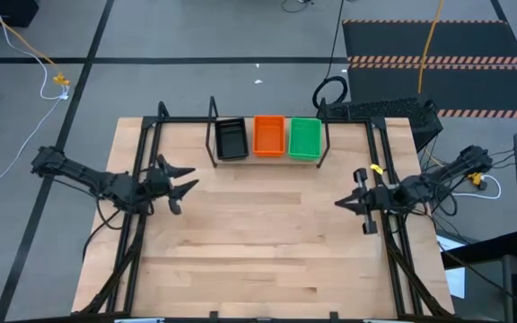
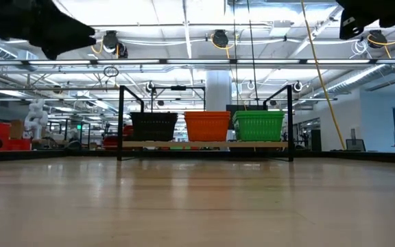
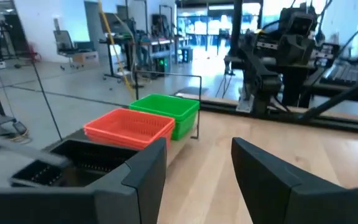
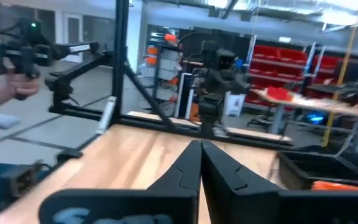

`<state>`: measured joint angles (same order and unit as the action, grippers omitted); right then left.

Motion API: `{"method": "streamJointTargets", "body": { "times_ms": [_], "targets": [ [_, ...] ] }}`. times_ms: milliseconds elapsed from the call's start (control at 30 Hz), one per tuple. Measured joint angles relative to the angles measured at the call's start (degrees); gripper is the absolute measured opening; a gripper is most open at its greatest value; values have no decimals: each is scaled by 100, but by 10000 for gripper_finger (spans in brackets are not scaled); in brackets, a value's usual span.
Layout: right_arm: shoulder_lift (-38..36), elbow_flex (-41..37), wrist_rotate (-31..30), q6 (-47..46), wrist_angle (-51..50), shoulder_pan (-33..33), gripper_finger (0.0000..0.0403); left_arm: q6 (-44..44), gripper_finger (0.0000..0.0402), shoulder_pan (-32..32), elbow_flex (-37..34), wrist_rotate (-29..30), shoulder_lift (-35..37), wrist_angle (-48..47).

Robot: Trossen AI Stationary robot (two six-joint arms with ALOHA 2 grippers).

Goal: Stack baskets on shelf by color
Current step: Return to Home Position

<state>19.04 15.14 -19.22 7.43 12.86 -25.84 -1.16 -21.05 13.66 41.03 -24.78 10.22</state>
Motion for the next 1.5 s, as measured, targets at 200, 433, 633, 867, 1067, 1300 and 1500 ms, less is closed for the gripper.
{"method": "streamJointTargets", "body": {
  "times_ms": [200,433,633,867,1067,1300,1500],
  "targets": [
    [40,-208,346,375,209,773,4,341,184,1,-583,110,899,192],
    [300,-990,2272,-123,1573,2008,4,497,184,-18,-810,149,1843,-306],
    [22,-1213,2852,-383,1643,2525,4,407,184,-51,-844,175,2429,-1056],
    [-668,-1102,3457,-333,1080,2749,4,-45,184,-51,-895,214,2459,-1612],
    [-1085,-1242,3457,-371,486,2803,4,-156,184,-91,-1271,196,2110,-745],
    [-1081,-1403,3599,-657,531,2803,4,-268,184,-121,-1302,-74,1573,-645],
    [-1084,-1408,4048,-675,1133,2803,4,-23,175,-40,-1305,-701,1547,-584]
  ]
}}
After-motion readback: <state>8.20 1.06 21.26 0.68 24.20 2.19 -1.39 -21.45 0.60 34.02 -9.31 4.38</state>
